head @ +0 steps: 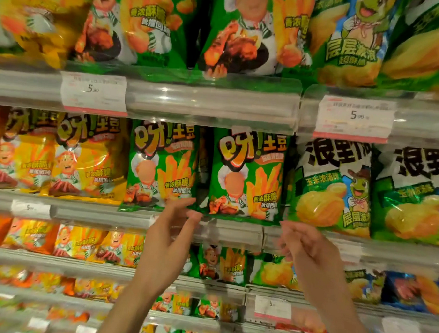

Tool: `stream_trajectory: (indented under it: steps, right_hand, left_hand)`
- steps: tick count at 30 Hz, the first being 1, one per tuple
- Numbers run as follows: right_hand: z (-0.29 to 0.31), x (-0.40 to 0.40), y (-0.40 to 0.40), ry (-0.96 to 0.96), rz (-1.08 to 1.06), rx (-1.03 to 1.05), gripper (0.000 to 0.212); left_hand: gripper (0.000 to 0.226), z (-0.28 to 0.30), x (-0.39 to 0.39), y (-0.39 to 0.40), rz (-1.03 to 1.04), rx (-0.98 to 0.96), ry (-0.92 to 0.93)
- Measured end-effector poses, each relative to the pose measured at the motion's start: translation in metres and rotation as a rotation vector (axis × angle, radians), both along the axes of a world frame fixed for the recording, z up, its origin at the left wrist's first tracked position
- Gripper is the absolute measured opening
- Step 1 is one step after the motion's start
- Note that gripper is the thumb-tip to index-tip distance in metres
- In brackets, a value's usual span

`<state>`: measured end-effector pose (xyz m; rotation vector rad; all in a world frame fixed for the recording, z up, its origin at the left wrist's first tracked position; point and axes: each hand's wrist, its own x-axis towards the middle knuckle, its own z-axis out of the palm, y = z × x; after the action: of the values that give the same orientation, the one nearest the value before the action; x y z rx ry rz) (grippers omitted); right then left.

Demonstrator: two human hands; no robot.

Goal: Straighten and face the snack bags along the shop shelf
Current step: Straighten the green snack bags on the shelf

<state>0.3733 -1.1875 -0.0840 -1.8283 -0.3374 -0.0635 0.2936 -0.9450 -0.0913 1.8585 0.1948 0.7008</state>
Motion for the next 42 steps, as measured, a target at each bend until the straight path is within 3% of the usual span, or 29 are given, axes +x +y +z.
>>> stream_trajectory:
  steps: [8, 20, 22, 24, 26, 28, 33, 38, 42]
  right_hand:
    - [-0.011, -0.027, 0.033, -0.01, -0.034, 0.016, 0.014]
    - [0.009, -0.071, 0.146, -0.037, -0.111, 0.024, 0.011]
    - [0.018, -0.07, 0.163, -0.081, -0.096, 0.035, 0.013]
    - [0.028, -0.062, 0.18, -0.153, -0.077, 0.032, 0.015]
    - [0.038, -0.048, 0.198, -0.167, -0.039, 0.023, 0.035]
    - [0.048, -0.029, 0.216, -0.146, -0.008, 0.049, 0.057]
    - [0.06, 0.015, 0.234, 0.052, -0.03, -0.047, 0.102]
    - [0.056, 0.03, 0.243, 0.029, -0.026, 0.015, 0.102]
    - [0.051, 0.033, 0.246, -0.002, -0.044, 0.096, 0.09]
  left_hand:
    - [0.014, -0.01, -0.013, 0.04, -0.062, -0.053, 0.041]
    - [0.017, 0.022, -0.044, 0.142, -0.148, -0.043, -0.029]
    - [0.025, 0.03, -0.04, 0.146, -0.125, -0.006, -0.057]
    - [0.05, 0.037, -0.03, 0.147, -0.109, 0.073, -0.062]
    - [0.078, 0.046, -0.014, 0.144, -0.109, 0.114, -0.043]
    - [0.09, 0.056, 0.005, 0.14, -0.13, 0.06, -0.007]
    - [0.089, 0.066, 0.051, 0.144, -0.191, -0.113, 0.073]
    - [0.087, 0.062, 0.071, 0.146, -0.172, -0.184, 0.041]
    - [0.077, 0.058, 0.076, 0.141, -0.13, -0.208, 0.009]
